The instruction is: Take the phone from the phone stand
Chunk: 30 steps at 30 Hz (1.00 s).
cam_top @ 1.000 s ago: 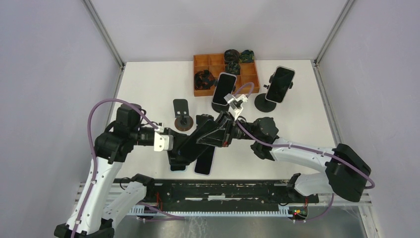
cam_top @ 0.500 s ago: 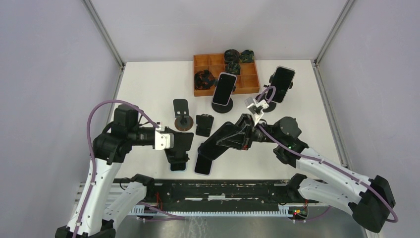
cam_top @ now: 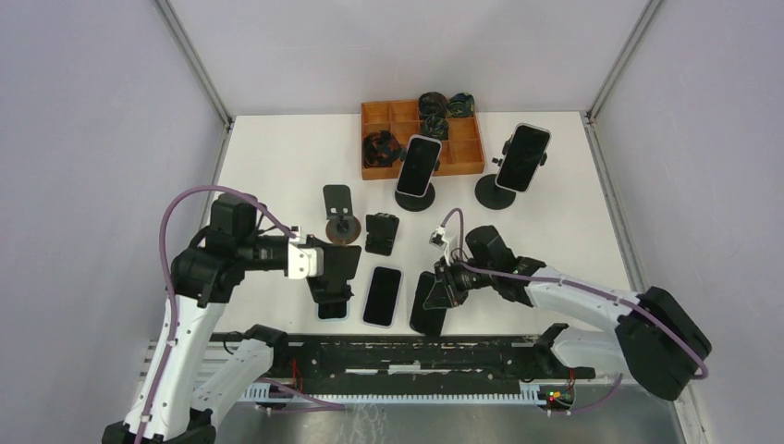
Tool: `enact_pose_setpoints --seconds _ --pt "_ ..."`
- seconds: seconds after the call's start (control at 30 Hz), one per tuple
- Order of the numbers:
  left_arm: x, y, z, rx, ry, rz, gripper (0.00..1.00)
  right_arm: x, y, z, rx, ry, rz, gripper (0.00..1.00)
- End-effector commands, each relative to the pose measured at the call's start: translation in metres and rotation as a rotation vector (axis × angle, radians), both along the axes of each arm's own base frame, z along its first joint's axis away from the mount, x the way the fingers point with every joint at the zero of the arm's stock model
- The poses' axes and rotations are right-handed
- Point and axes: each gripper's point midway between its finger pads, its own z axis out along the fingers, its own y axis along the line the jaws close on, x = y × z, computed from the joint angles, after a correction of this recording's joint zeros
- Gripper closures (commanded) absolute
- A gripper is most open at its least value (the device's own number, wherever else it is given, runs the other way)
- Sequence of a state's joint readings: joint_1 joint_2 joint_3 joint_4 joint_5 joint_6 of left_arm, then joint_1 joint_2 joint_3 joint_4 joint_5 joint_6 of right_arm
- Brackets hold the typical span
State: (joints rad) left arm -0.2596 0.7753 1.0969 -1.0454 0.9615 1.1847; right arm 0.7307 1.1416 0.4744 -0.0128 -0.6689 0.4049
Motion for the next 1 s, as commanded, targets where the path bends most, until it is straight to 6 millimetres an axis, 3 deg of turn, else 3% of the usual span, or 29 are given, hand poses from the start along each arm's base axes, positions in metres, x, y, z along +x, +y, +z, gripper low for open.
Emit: enact_pose_setpoints --seconds 0.0,0.17,0.27,0.43,0.53,0.7,0.87,0.97 --pt "-0.004 -0.003 0.023 -0.036 -0.088 -0.031 0.98 0.016 0.014 0.002 0.012 -0.038 0.043 1.00" --pt "-0.007 -0.002 0.025 -0.041 -0.091 -0.030 0.98 0.034 0.017 -0.023 -0.069 0.008 0.030 1.00" --pt "-0.008 -0.002 0.024 -0.041 -0.090 -0.032 0.98 0.048 0.014 -0.040 -0.127 0.010 -0.013 0.73" --pt "-0.010 -0.002 0.022 -0.040 -0.084 -0.040 0.98 0.072 0.004 -0.061 -0.248 -0.019 -0.106 0.47" --pt "-0.010 -0.003 0.022 -0.041 -0.083 -0.041 0.98 0.090 -0.004 -0.063 -0.315 -0.062 -0.188 0.36" --pt "-0.016 -0.003 0.021 -0.038 -0.059 -0.063 0.98 0.111 -0.026 -0.060 -0.421 -0.130 -0.324 0.25" --pt "-0.017 -0.004 0.024 -0.041 -0.058 -0.073 0.98 0.114 -0.048 -0.057 -0.480 -0.162 -0.418 0.16" --pt "-0.017 -0.004 0.023 -0.038 -0.058 -0.073 0.98 0.106 -0.050 -0.049 -0.433 -0.168 -0.436 0.13"
